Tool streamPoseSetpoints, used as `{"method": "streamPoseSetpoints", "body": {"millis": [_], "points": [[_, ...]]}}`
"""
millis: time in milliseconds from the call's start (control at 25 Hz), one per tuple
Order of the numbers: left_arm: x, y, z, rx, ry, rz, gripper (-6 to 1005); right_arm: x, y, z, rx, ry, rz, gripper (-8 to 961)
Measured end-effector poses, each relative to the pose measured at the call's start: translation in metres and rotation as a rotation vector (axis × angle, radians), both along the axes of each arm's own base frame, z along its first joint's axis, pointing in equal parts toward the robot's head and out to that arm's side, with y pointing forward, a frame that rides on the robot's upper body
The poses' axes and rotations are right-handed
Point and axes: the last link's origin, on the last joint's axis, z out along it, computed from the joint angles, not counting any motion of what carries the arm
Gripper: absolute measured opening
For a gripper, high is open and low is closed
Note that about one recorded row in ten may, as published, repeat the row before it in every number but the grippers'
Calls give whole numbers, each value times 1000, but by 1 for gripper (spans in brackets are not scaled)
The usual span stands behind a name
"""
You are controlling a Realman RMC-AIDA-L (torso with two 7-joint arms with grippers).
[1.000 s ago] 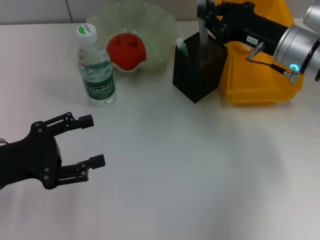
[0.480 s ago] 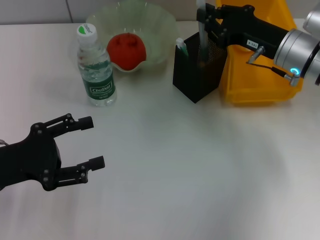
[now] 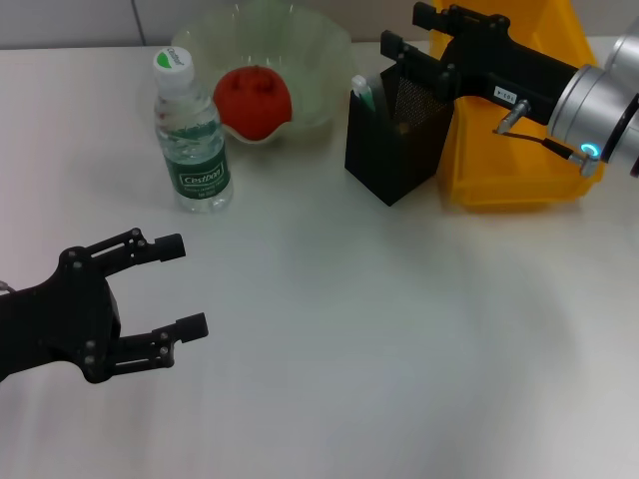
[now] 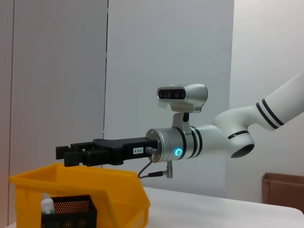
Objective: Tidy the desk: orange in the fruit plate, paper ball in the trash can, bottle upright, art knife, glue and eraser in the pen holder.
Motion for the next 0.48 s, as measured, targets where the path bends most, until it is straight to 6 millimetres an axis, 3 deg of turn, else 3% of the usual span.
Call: {"method": "streamPoseSetpoints", "body": {"millis": [240, 480], "points": [[0, 0, 0, 1, -1, 0, 827, 1, 0, 2, 8, 9, -4, 617], [0, 0, 0, 0, -1, -1, 827, 1, 1, 5, 13, 39, -18, 737]]}}
